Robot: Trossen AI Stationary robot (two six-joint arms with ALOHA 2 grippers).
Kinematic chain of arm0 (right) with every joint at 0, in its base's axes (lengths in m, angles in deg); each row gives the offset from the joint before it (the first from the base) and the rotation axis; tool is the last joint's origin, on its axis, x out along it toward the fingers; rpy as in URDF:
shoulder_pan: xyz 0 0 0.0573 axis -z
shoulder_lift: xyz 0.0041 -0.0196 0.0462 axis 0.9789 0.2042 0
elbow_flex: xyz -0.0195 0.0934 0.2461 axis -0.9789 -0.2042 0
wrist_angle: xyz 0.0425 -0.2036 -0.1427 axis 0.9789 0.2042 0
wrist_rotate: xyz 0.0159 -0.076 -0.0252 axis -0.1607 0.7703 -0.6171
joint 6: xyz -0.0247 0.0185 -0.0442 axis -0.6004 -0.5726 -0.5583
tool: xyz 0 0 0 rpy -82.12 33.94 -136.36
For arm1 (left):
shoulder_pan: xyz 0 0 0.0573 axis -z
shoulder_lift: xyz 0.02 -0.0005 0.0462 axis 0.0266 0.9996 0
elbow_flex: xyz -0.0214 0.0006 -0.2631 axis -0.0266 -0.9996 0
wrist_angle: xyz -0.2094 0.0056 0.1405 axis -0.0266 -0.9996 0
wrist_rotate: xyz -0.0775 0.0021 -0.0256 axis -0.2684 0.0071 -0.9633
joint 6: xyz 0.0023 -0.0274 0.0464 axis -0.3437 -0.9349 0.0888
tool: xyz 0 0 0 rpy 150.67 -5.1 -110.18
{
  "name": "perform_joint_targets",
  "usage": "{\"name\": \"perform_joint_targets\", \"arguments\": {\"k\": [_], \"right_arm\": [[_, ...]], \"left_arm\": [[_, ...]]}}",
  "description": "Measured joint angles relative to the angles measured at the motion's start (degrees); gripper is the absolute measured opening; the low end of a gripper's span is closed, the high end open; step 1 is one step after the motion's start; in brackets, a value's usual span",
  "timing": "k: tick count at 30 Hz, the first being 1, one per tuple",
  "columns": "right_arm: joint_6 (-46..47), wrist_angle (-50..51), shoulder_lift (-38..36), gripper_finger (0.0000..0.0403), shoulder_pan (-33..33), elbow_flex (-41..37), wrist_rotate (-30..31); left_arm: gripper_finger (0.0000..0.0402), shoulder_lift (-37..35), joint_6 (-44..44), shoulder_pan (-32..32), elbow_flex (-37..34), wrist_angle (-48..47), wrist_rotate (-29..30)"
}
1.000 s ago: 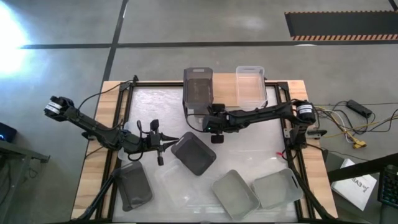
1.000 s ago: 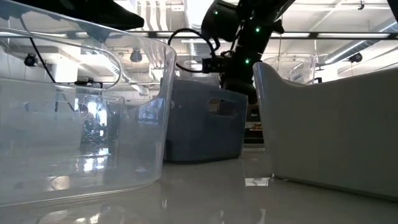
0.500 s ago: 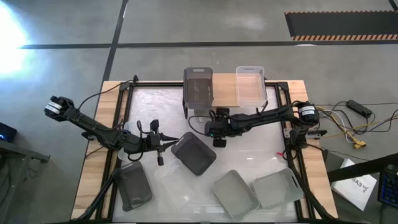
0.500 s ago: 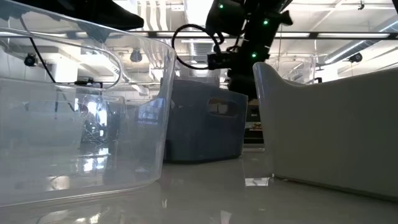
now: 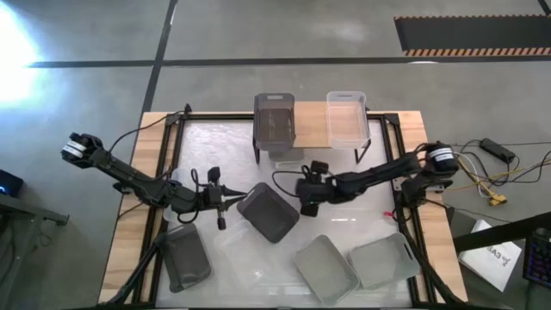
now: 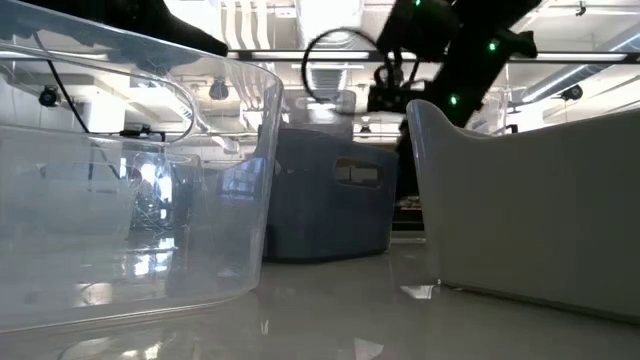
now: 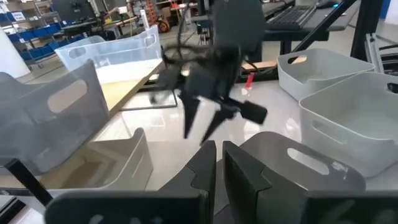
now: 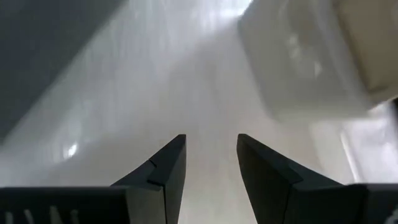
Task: Stack baskets on shelf by color
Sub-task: Move the top gray bin to the center of the table
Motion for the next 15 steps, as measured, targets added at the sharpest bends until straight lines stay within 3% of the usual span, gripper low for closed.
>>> {"name": "perform_joint_targets", "arguments": {"k": [7,15], "right_arm": [[-17.1,-4.4,-3.4,0.0155,2.5,1.9,-0.3],[-23.3,-3.9,1.8,0.0207,9.0,7.2,-0.2]], "left_arm": [[0.0012,0.0,0.0,0.0,0.0,0.0,-0.3],[0.0012,0.0,0.0,0.0,0.0,0.0,-0.4]]}}
